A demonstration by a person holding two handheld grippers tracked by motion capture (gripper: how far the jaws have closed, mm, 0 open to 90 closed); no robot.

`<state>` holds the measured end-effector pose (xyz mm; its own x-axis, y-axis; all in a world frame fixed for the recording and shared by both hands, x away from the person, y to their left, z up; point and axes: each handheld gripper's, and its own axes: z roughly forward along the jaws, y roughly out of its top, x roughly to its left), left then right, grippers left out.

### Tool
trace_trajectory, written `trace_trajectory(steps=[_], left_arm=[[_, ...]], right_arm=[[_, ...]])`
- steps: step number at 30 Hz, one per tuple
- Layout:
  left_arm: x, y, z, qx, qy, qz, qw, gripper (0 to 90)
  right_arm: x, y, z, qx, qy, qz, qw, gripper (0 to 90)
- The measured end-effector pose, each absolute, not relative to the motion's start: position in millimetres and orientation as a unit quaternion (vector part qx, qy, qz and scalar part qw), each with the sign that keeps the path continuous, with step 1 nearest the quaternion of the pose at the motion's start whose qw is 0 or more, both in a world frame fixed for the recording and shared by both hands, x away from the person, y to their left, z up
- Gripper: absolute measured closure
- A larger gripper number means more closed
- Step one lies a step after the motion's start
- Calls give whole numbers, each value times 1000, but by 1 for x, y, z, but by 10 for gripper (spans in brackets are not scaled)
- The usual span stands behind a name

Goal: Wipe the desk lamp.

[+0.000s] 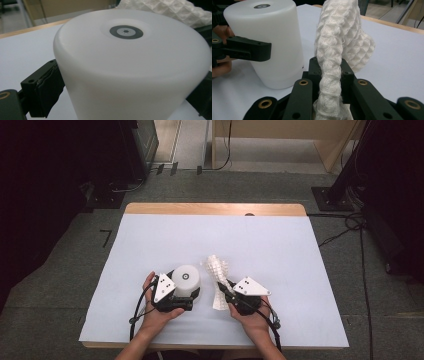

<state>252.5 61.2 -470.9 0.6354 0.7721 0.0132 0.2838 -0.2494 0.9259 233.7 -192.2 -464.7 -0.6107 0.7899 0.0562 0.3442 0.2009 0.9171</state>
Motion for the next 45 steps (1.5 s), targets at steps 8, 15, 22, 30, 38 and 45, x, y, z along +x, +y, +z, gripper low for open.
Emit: trace_trajectory(steps=[8, 15, 22, 30, 38, 45], left_arm=[[246, 45, -473, 742, 395, 281, 464, 75], [255, 63, -469, 745, 366, 208, 517, 82], [254, 69, -461, 754, 313, 168, 553, 83], [251, 71, -455, 751, 293, 142, 574, 85], [252, 62, -462, 772, 283, 144, 551, 85], [252, 61, -463, 771, 281, 149, 551, 85]], right_arm=[[233, -189, -466, 378, 746, 502, 218, 778], [229, -184, -462, 370, 746, 507, 221, 778], [221, -177, -454, 351, 746, 520, 224, 779], [220, -166, -463, 341, 760, 511, 211, 779], [219, -171, -454, 343, 751, 521, 218, 779], [217, -174, -448, 340, 745, 528, 224, 779]])
